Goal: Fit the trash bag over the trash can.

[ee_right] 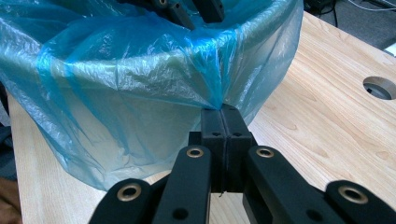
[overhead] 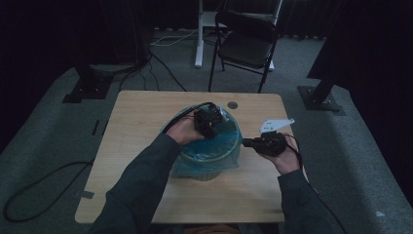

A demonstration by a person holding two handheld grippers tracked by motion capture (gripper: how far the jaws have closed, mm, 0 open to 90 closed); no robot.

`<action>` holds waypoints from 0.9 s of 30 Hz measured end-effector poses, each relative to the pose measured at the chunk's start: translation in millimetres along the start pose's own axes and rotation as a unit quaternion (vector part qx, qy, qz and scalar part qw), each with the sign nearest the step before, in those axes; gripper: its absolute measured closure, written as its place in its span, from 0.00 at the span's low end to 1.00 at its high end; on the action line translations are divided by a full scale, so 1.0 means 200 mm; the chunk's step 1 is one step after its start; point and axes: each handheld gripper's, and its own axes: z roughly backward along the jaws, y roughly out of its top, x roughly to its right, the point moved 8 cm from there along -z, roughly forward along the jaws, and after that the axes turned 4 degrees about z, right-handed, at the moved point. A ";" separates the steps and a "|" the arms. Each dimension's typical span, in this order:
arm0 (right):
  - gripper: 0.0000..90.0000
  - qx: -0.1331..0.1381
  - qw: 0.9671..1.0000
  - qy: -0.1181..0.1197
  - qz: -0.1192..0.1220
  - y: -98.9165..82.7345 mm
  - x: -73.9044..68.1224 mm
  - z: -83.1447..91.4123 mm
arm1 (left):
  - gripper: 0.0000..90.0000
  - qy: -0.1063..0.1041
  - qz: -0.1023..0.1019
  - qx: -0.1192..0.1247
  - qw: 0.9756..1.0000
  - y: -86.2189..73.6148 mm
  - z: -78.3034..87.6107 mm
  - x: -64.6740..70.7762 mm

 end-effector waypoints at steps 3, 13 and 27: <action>1.00 -0.001 1.000 0.000 -0.002 0.00 0.00 0.00 | 0.70 0.002 0.001 -0.004 1.000 0.00 -0.01 0.00; 1.00 0.000 1.000 0.001 -0.001 0.00 0.00 0.00 | 0.68 0.007 -0.004 -0.013 1.000 -0.01 -0.03 0.00; 1.00 0.002 1.000 0.002 -0.001 0.00 -0.01 0.00 | 0.67 0.010 -0.004 -0.027 1.000 -0.02 -0.05 -0.01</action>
